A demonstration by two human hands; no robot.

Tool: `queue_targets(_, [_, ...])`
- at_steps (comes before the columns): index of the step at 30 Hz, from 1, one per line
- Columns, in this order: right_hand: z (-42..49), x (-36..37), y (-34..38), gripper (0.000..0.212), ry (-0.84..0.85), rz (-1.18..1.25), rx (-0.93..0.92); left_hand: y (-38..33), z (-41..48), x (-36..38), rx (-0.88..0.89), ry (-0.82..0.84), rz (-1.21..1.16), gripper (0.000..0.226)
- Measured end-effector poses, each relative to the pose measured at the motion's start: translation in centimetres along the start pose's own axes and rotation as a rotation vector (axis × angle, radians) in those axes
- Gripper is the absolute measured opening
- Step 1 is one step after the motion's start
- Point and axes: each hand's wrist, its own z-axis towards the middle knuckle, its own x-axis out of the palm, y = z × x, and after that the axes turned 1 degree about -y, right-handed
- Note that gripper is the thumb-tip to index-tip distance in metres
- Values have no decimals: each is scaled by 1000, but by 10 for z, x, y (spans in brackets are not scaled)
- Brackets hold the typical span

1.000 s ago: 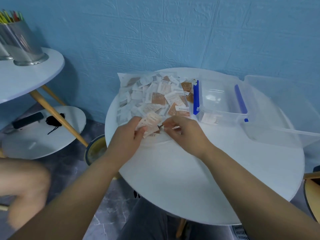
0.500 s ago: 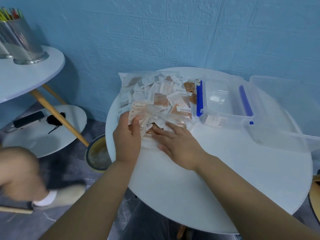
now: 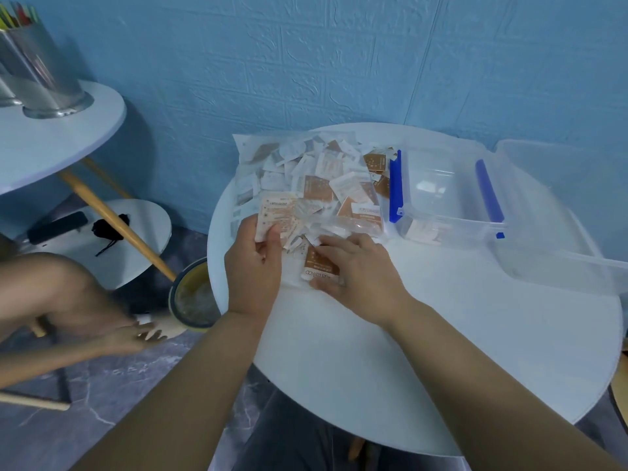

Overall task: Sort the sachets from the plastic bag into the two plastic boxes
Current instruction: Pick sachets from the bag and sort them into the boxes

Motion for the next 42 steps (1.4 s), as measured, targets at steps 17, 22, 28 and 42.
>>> queue_targets(17, [-13,5,5,15,-382,214,-84,0,-4,-2,-25,-39,-90,21])
queue_targets(22, [-29,-14,-1,10,-444,854,290,-13,-17,5,14,116,-149,14])
queue_targets(28, [-62,-32,-21,9,-484,1221,530,-47,-49,35,-162,404,-426,21])
queue_targets(42, [-119,-24,-52,25,-651,940,543,-68,-92,68,51,708,-150,23])
